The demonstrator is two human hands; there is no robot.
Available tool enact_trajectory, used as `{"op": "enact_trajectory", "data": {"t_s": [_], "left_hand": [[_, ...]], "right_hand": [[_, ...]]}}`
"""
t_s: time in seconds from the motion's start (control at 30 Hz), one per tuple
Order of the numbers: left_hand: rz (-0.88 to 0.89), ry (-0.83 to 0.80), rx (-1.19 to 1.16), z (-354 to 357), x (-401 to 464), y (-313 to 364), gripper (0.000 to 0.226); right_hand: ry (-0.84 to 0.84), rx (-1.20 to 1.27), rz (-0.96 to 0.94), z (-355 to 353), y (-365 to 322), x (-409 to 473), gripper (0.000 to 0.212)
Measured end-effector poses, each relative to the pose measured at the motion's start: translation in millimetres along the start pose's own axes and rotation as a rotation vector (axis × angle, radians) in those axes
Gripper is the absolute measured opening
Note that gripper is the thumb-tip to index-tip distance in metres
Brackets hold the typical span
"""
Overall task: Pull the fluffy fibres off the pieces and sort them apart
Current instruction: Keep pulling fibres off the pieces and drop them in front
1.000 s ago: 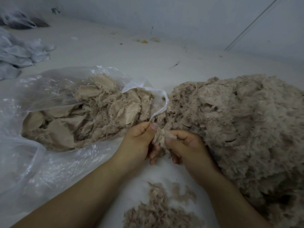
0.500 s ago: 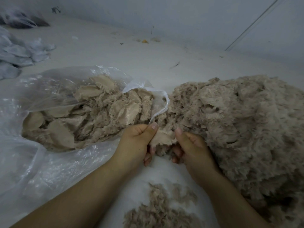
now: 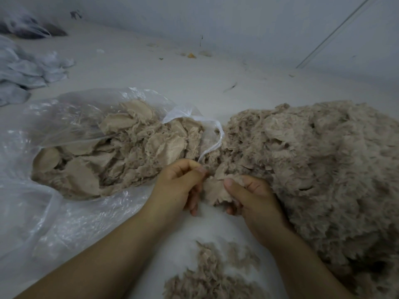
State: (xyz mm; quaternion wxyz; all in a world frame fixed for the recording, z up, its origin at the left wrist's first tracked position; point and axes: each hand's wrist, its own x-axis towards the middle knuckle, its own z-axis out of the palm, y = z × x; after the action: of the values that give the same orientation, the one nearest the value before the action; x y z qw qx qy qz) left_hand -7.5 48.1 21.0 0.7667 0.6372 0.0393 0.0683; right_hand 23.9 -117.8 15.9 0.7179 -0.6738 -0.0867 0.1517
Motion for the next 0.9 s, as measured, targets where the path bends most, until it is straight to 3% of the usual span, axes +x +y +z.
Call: {"op": "enact_trajectory", "data": {"t_s": [0.13,0.27,0.4,0.43,0.53,0.57,0.73,0.8,0.9], "left_hand": [[0.035,-0.065,0.165,10.7,-2.4,-0.5,0.011],[0.016,-0.028,0.120,9.5,-0.1,-0.6,0.027],[0.023,-0.031,0.129,9.2,-0.8,-1.0,0.030],[0.027,-0.023,0.130,9.7,-0.5,-1.9,0.030],[0.045,-0.005,0.116,9.9,-0.3,-2.7,0.023],[0.057,-0.019,0.104,9.8,-0.9,-2.0,0.018],[0.205,-0.098,0.208,11.6,-5.9,0.1,0.020],[0.318,-0.063,0.239,11.9,-5.9,0.4,0.014],[0.453,-0.060,0.415,10.3,-6.2,1.7,0.023]], "right_hand": [[-0.006,0.000,-0.022,1.1,-0.1,-1.4,0.029],[0.074,0.056,0.024,5.5,-3.0,-1.5,0.045],[0.138,0.018,0.091,2.9,-2.8,-0.3,0.081],[0.111,0.028,0.079,1.8,-2.8,-0.8,0.079],[0.006,-0.002,0.003,2.3,-3.2,-1.1,0.029],[0.007,-0.025,-0.008,1.9,-1.9,-0.4,0.024],[-0.020,0.006,-0.029,1.8,-0.4,0.2,0.050],[-0.026,0.042,-0.026,2.2,-1.0,0.1,0.044],[-0.015,0.044,-0.007,1.8,-0.3,1.6,0.036]]}}
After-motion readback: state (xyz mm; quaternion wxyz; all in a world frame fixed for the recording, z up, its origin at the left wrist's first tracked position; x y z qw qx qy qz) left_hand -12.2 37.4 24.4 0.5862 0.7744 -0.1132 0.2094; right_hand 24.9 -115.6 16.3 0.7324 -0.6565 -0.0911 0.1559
